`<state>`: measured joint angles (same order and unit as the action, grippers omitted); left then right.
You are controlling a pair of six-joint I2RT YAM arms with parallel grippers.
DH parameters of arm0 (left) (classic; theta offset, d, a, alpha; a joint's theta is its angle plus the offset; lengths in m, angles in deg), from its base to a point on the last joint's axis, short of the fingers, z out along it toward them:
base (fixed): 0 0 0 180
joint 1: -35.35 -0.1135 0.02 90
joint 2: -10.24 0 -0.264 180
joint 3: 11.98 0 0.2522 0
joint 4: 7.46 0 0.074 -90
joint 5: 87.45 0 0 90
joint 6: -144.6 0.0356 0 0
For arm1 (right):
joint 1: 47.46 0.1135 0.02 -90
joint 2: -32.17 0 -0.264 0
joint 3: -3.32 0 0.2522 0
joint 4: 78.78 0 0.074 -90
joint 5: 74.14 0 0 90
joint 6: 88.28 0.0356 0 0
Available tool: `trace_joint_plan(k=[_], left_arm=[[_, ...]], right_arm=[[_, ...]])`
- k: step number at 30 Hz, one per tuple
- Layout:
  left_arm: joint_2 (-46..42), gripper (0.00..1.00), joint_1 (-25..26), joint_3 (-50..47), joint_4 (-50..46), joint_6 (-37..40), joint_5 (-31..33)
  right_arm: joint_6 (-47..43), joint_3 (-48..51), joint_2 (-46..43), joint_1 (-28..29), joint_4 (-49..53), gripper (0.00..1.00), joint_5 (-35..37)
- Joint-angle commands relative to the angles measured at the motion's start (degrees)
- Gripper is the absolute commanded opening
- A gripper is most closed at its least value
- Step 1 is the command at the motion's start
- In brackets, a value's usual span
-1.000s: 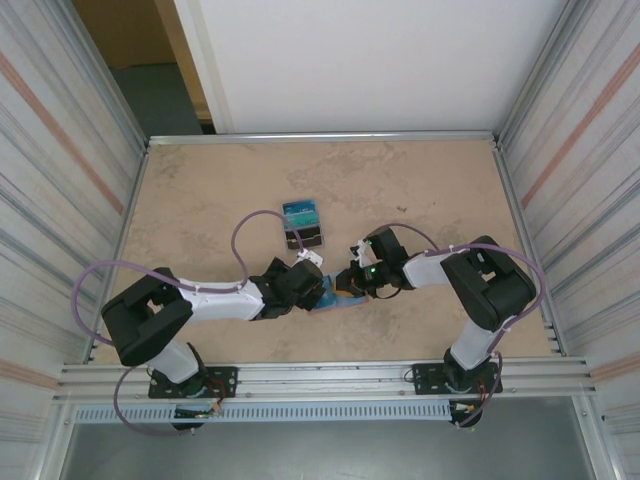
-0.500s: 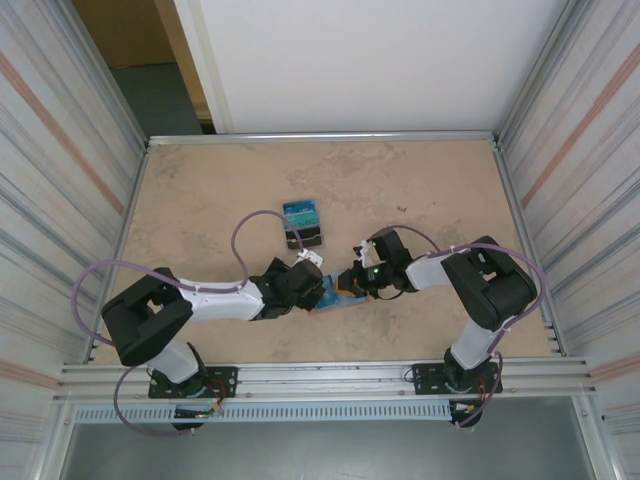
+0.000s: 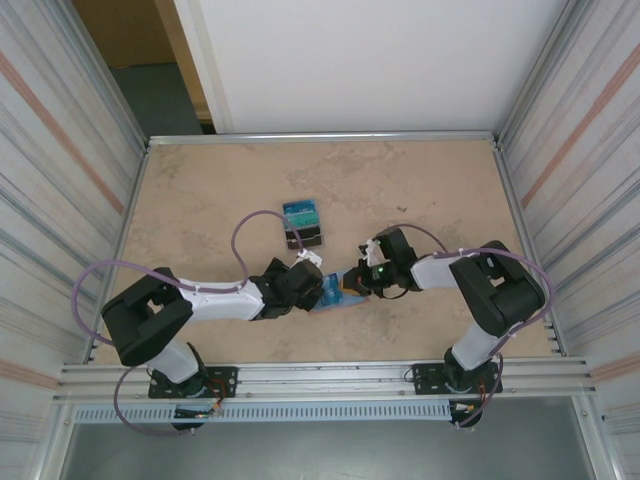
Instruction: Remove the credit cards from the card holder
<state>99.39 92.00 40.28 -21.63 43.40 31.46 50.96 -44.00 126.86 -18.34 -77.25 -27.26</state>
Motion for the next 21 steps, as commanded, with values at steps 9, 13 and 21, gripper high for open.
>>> trace_joint_plan(k=[9, 13, 21], left_arm=[[-1.2, 0.99, -0.1, 0.4, -2.3, 4.3, 1.9], [-3.0, 0.99, 0.0, 2.3, -2.0, 6.2, 1.4], [-3.8, 0.99, 1.6, 6.3, -1.3, 9.7, 0.0]], right_arm=[[-5.5, -2.0, -4.8, -0.3, 11.5, 0.02, 4.4], [-7.1, -3.5, -6.3, 0.4, 15.6, 0.02, 6.8], [-8.2, -5.2, -7.4, 1.6, 19.1, 0.02, 9.4]])
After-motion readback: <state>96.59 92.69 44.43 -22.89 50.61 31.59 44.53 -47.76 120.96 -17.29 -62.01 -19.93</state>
